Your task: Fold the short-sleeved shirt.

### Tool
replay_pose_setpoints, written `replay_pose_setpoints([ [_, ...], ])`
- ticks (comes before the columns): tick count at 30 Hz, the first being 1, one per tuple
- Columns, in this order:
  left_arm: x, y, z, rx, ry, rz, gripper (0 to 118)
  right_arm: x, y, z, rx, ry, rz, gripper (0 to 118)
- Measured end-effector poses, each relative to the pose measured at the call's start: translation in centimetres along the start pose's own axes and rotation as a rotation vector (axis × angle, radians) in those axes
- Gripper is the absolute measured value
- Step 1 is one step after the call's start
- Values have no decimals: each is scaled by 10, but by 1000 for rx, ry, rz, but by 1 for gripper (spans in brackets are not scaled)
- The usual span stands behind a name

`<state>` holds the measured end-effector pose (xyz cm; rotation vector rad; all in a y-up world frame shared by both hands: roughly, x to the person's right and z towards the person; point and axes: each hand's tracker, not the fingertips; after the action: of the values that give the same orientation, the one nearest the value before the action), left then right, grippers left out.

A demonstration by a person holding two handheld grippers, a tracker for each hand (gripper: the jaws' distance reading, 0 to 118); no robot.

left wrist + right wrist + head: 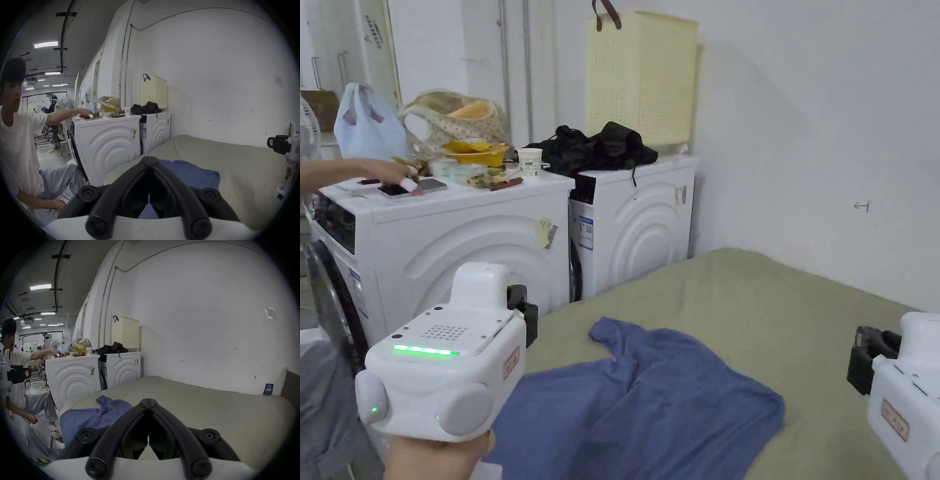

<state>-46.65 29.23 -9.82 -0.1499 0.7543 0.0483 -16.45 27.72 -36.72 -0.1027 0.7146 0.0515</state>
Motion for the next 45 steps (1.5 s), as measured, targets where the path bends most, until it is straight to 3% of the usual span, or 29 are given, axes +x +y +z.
replay_pose_setpoints([
  [7, 50, 14, -97, -137, -149, -99, 3, 34, -22, -23, -41, -44, 23, 0],
  [11, 112, 25, -180, -296, -340, -269, 3, 58, -35, -32, -88, -88, 23, 0],
  [15, 169, 15, -291, -733, -464, -381, 0, 82, -50, -35, -144, -115, 29, 0],
  [17, 195, 1, -315, -899, -498, -429, 0, 90, -58, -34, -172, -154, 48, 0],
  [19, 215, -25, -345, -1151, -533, -348, 0, 96, -67, -32, -184, -163, 52, 0],
  [21, 234, -52, -336, -1238, -520, -371, 0, 97, -74, -37, -229, -180, 66, 0],
  [22, 242, -66, -337, -1226, -525, -432, 8, 96, -78, -39, -233, -179, 67, 0],
  [24, 251, -86, -340, -1181, -515, -489, 103, 98, -83, -43, -242, -165, 52, 0],
  [25, 252, -97, -343, -1189, -518, -451, 118, 98, -85, -46, -248, -163, 45, 0],
  [27, 246, -106, -347, -1202, -557, -338, 109, 98, -88, -50, -254, -158, 41, 0],
  [29, 244, -101, -341, -1248, -541, -295, 109, 98, -89, -49, -251, -154, 33, 0],
  [33, 253, -127, -370, -1219, -482, -421, 109, 98, -89, -50, -243, -147, 19, 0],
  [37, 250, -138, -369, -1216, -468, -396, 102, 98, -90, -43, -247, -140, 24, 0],
  [38, 250, -132, -365, -1154, -469, -433, 85, 99, -90, -41, -252, -137, 29, 0],
  [39, 249, -126, -363, -1133, -493, -437, 53, 100, -91, -39, -255, -137, 36, 0],
  [40, 245, -121, -371, -1137, -550, -393, 0, 101, -91, -37, -257, -145, 39, 0],
  [42, 243, -102, -381, -1154, -539, -306, 1, 105, -92, -33, -264, -153, 38, 0],
  [43, 245, -89, -380, -1125, -606, -310, 1, 108, -92, -30, -268, -161, 32, 0],
  [45, 247, -68, -344, -1064, -608, -328, 1, 115, -93, -24, -275, -167, 32, 0],
])
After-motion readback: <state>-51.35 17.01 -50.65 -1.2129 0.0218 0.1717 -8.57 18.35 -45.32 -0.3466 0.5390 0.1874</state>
